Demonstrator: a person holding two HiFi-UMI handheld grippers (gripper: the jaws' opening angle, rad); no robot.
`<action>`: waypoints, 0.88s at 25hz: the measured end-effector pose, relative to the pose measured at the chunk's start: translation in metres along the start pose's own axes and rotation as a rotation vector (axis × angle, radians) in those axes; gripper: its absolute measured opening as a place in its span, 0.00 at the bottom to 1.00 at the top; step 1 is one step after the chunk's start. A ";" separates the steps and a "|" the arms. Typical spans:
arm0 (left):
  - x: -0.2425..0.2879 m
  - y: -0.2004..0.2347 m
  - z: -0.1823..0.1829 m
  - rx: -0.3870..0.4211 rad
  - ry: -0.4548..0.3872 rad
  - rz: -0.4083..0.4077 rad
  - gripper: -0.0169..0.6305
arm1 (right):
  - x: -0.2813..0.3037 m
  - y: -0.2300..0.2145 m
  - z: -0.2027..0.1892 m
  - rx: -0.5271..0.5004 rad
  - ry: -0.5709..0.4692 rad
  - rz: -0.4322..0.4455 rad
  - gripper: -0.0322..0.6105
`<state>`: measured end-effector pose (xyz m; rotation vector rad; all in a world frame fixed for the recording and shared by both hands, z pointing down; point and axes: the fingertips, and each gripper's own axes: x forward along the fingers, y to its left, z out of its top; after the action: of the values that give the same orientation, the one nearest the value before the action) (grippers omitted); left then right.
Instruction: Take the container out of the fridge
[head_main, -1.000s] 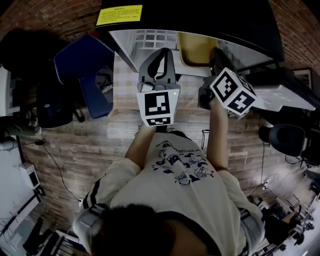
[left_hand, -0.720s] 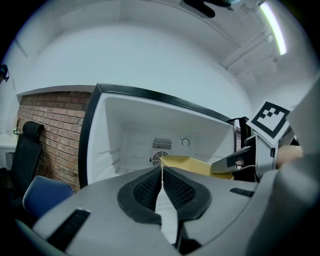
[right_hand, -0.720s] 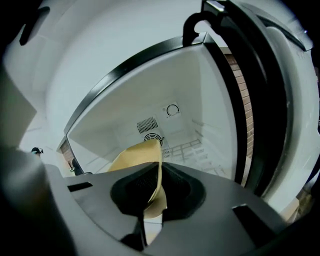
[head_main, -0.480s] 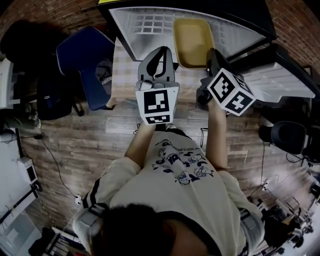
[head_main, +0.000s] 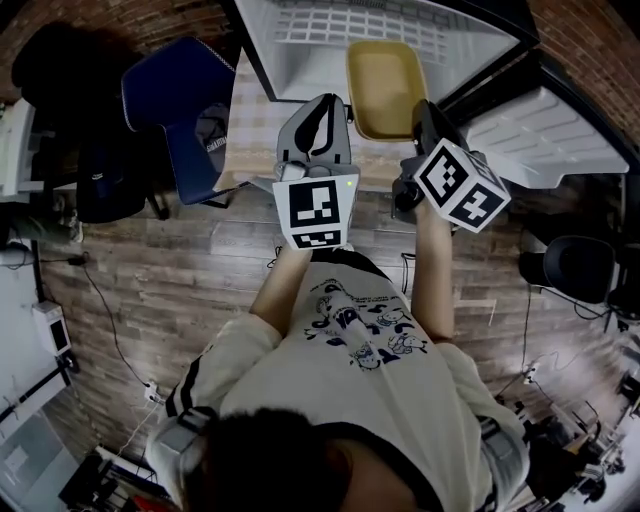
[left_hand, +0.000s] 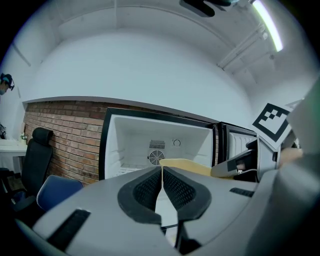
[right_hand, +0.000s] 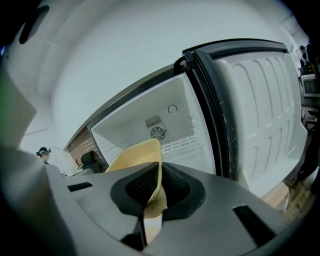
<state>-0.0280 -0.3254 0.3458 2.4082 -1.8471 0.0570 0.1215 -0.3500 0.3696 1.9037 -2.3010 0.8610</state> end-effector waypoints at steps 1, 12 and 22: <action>-0.005 -0.001 -0.001 0.001 0.000 0.002 0.06 | -0.004 0.000 -0.003 0.000 0.002 0.001 0.11; -0.051 -0.010 -0.006 -0.005 -0.004 0.034 0.06 | -0.044 0.003 -0.029 -0.006 0.023 0.012 0.11; -0.075 -0.018 -0.009 -0.001 -0.007 0.049 0.06 | -0.062 0.009 -0.049 -0.007 0.042 0.045 0.11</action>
<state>-0.0300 -0.2482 0.3465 2.3657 -1.9083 0.0524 0.1133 -0.2726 0.3856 1.8195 -2.3276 0.8877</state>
